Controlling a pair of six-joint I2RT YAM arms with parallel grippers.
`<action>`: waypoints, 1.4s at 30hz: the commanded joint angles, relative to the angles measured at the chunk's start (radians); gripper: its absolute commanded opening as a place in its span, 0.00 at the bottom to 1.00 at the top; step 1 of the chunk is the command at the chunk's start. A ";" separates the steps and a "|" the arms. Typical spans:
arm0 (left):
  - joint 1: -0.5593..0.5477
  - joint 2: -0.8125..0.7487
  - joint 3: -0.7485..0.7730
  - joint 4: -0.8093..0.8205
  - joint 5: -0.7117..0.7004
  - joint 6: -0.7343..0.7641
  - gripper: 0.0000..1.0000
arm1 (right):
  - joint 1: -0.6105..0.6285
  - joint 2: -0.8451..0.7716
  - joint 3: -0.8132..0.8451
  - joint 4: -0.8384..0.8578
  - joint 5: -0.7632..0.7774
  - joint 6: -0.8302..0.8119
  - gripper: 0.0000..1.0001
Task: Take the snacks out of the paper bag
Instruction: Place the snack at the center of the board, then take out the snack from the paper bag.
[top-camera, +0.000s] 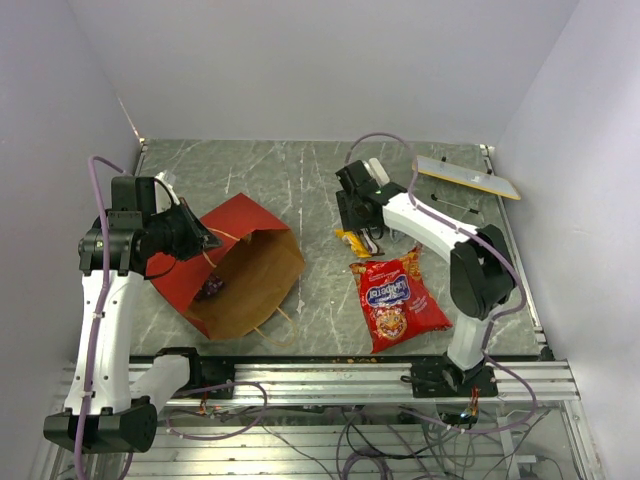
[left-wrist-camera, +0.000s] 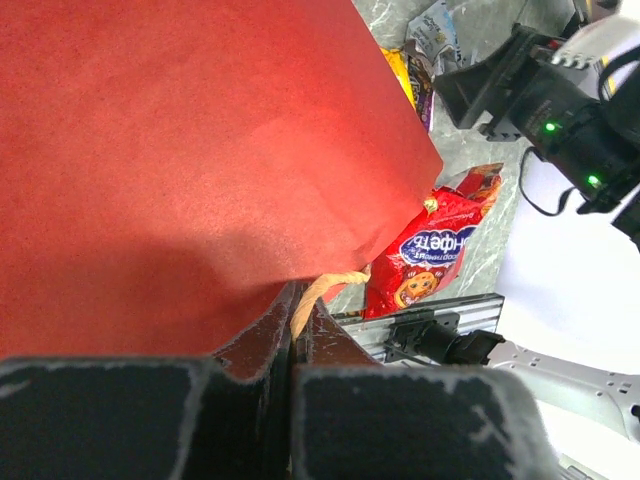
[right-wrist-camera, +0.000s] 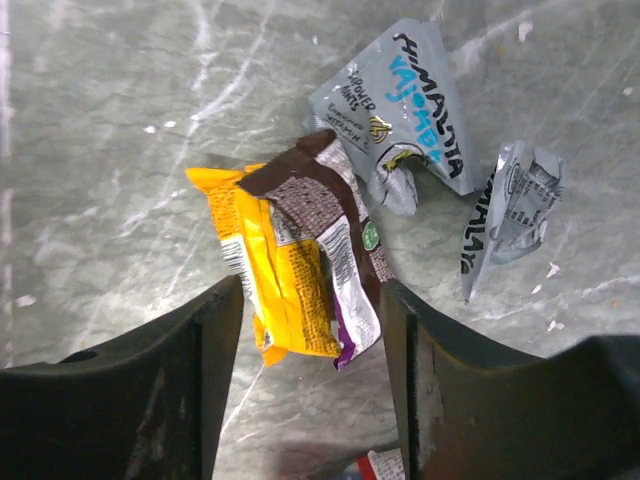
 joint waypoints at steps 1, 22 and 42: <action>-0.003 -0.015 -0.002 0.027 0.010 -0.009 0.07 | 0.001 -0.131 -0.039 0.089 -0.078 -0.020 0.58; -0.003 -0.022 0.017 0.012 -0.022 -0.020 0.07 | 0.326 -0.454 -0.661 1.219 -0.659 -0.104 0.63; -0.003 -0.001 0.052 -0.072 0.017 0.029 0.07 | 0.561 0.114 -0.415 1.594 -0.651 -0.527 0.67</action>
